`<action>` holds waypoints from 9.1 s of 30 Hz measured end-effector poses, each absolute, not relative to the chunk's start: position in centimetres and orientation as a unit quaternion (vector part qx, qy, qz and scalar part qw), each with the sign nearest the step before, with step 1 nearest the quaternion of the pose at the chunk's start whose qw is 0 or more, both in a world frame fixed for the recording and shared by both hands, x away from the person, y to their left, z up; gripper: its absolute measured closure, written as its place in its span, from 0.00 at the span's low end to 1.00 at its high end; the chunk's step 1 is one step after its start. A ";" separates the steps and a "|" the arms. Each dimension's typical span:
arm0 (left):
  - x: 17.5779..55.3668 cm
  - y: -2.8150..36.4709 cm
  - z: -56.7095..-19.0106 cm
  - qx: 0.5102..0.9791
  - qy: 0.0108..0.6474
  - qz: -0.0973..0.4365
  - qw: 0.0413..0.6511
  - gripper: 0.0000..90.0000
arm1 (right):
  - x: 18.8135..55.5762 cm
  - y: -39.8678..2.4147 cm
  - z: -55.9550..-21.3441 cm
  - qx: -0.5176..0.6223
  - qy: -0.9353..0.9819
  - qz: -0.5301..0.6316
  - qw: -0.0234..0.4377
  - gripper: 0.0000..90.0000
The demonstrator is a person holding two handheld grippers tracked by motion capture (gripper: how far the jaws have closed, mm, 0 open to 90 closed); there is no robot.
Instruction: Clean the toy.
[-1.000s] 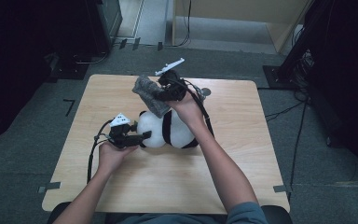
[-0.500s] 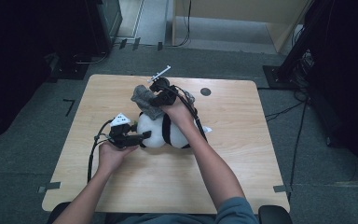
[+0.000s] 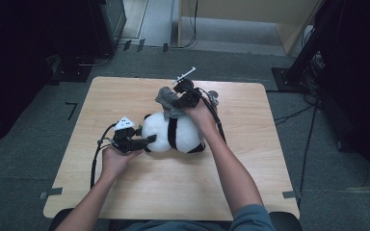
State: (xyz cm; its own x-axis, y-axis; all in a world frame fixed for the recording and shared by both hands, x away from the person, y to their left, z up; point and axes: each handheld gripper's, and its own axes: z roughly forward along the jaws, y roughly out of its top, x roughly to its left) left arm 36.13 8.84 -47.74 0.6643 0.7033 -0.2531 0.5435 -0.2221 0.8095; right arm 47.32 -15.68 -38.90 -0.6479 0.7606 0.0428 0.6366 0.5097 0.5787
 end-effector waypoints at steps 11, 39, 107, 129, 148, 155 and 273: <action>36.1 8.8 -47.8 0.776 0.402 0.083 0.479 0.44 | 47.2 -19.8 -38.5 0.436 0.843 0.291 0.120 0.83; 36.1 8.9 -47.9 0.776 0.401 0.085 0.479 0.44 | 46.2 -25.9 -38.3 0.482 0.816 0.290 0.132 0.84; 36.1 8.8 -47.8 0.777 0.403 0.084 0.477 0.45 | 47.8 -23.0 -39.1 0.478 0.830 0.272 0.089 0.84; 36.0 8.9 -47.9 0.776 0.401 0.086 0.479 0.45 | 44.8 -24.7 -35.7 0.468 0.811 0.336 0.104 0.84; 36.0 8.8 -47.9 0.776 0.401 0.087 0.479 0.45 | 41.2 -16.0 -32.8 0.366 0.843 0.387 0.071 0.84; 36.0 8.8 -47.8 0.776 0.401 0.089 0.479 0.45 | 41.1 -12.5 -34.1 0.346 0.851 0.393 0.047 0.84; 35.9 8.9 -47.9 0.774 0.401 0.088 0.482 0.45 | 40.6 -18.0 -37.9 0.396 0.835 0.377 0.064 0.84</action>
